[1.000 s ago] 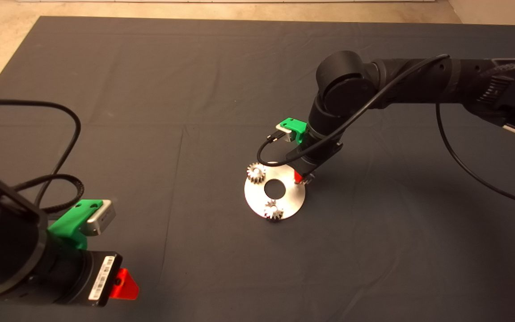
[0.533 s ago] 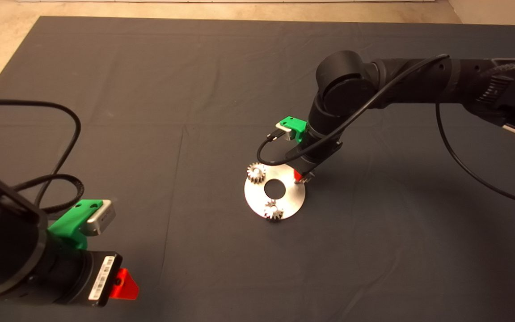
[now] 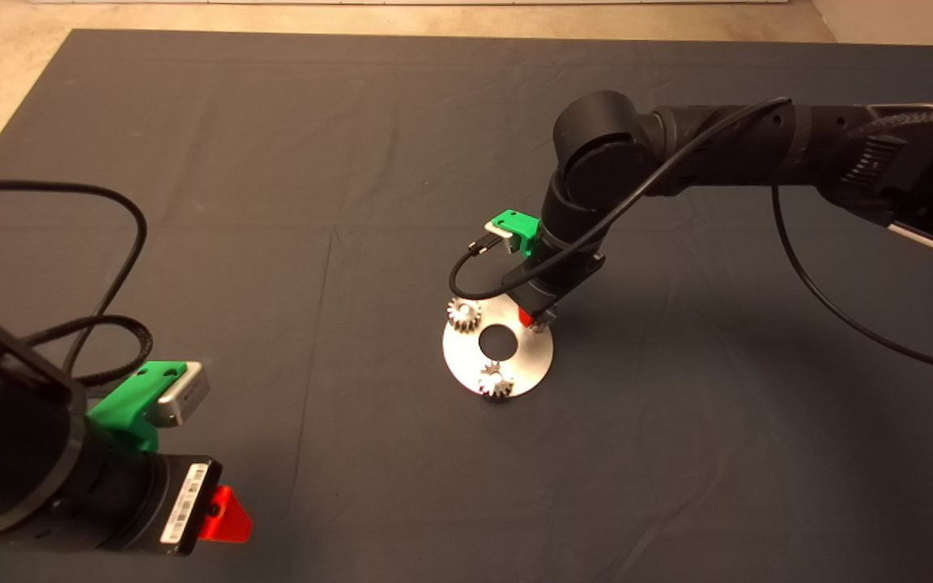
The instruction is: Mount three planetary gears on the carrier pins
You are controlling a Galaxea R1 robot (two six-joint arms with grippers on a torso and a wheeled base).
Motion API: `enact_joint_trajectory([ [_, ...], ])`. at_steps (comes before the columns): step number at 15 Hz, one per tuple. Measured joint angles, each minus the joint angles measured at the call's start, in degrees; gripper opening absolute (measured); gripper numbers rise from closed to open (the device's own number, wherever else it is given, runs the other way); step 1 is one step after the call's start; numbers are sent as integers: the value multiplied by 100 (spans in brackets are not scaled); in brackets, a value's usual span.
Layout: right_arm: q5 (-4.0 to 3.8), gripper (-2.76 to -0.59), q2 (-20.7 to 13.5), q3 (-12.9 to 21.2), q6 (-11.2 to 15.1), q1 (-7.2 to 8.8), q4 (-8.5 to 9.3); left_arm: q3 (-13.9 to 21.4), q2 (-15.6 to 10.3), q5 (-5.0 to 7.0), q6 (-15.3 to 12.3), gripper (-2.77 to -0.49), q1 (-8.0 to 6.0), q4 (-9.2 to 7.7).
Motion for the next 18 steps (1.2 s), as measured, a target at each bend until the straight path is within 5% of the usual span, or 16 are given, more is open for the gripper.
enact_joint_trajectory([
  [18, 0, -227, 11, -124, 0, 0, -2, 0, 2, 2, 0, -93, 0, 0],
])
